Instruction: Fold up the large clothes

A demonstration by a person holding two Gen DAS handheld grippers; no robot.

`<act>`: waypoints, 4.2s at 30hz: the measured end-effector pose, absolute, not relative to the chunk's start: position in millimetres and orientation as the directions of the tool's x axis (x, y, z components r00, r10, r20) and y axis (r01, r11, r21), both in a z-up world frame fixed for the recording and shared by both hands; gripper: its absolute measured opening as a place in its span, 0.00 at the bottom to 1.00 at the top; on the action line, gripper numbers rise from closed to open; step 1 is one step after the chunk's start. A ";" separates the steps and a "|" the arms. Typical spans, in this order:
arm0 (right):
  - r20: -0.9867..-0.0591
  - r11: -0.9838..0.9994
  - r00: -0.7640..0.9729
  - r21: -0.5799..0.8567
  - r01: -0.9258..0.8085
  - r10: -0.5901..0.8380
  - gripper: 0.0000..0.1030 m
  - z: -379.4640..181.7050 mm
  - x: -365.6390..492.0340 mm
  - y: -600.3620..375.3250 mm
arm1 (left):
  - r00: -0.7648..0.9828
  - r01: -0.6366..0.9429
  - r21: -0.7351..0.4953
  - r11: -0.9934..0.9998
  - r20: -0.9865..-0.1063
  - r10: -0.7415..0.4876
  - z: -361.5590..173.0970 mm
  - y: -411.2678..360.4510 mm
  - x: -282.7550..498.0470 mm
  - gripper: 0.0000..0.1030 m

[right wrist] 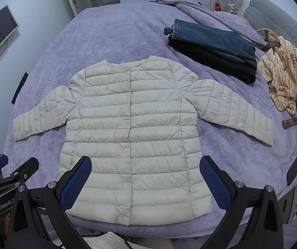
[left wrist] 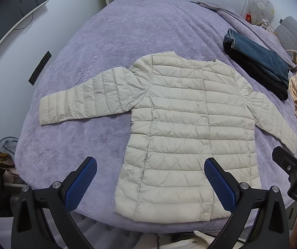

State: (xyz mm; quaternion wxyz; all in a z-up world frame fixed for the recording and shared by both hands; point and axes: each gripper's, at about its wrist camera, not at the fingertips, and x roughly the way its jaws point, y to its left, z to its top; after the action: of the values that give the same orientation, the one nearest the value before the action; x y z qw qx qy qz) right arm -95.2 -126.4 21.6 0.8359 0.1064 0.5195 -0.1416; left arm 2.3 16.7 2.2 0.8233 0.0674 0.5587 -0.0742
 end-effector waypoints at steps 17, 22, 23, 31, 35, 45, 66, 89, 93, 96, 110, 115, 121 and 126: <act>-0.910 0.941 0.396 0.023 0.338 -0.120 1.00 14.3 -91.3 -117.0 | 0.352 0.187 0.016 0.982 -0.935 -0.052 -2.7 25.3 2.2 1.00; -0.922 0.944 0.372 0.022 0.328 -0.108 1.00 12.4 -83.8 -115.6 | 0.341 0.161 0.005 0.987 -0.939 -0.051 -7.6 37.7 4.6 1.00; -0.923 0.946 0.369 0.021 0.324 -0.106 1.00 12.1 -82.4 -114.1 | 0.339 0.154 0.002 0.988 -0.939 -0.051 -8.0 40.7 6.4 1.00; -0.922 0.954 0.387 0.099 0.283 -0.019 1.00 4.7 -59.7 -107.8 | 0.317 0.079 -0.128 0.989 -0.937 -0.147 -23.9 79.0 29.1 1.00; -0.926 0.966 0.371 0.160 0.204 0.075 1.00 -15.0 -35.2 -91.3 | 0.358 -0.019 -0.181 0.983 -0.920 -0.163 -43.7 119.3 52.1 1.00; -0.946 0.983 0.286 0.175 0.064 0.150 1.00 -77.5 44.8 -23.5 | 0.429 -0.248 -0.247 0.937 -0.895 -0.123 -117.5 234.4 112.1 1.00; -0.910 0.956 0.303 0.293 -0.017 0.284 0.20 -205.6 177.9 38.2 | 0.493 -0.418 -0.512 0.750 -0.822 -0.286 -244.5 310.7 179.4 1.00; -0.881 0.930 0.333 0.367 0.031 0.337 0.20 -224.0 177.2 29.7 | 0.693 -0.084 -0.581 0.809 -0.617 -0.371 -121.0 268.8 216.2 0.10; -0.868 0.913 0.328 0.406 0.038 0.373 0.20 -224.2 177.4 23.7 | 0.670 0.049 -0.577 0.815 -0.586 -0.456 -91.4 225.3 218.2 0.10; -0.844 0.877 0.312 0.477 0.063 0.436 0.20 -218.5 177.9 7.9 | 0.629 0.134 -0.571 0.810 -0.583 -0.514 -79.6 186.6 219.2 0.10; -0.855 0.812 0.454 0.440 0.383 0.250 0.21 -173.5 75.3 -195.8 | 0.350 0.419 -0.269 0.867 -0.833 -0.428 -136.8 -20.1 197.9 0.10; -0.867 0.785 0.445 0.432 0.444 0.225 0.20 -184.7 50.2 -232.7 | 0.264 0.508 -0.132 0.851 -0.917 -0.300 -179.7 -79.5 183.1 0.10; -0.858 0.775 0.456 0.449 0.445 0.235 0.21 -187.7 44.4 -241.0 | 0.299 0.555 -0.014 0.831 -0.930 -0.215 -188.8 -98.2 159.8 0.11; -0.852 0.775 0.456 0.464 0.429 0.258 0.32 -185.1 39.8 -244.4 | 0.313 0.565 0.023 0.825 -0.931 -0.189 -187.2 -103.7 154.4 0.12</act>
State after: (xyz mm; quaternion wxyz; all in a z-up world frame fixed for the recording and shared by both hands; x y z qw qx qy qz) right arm 39.8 -244.4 -185.1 0.7865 0.3311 0.5185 -0.0544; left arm 154.4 -103.7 -187.2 0.7911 0.1756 0.5354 -0.2381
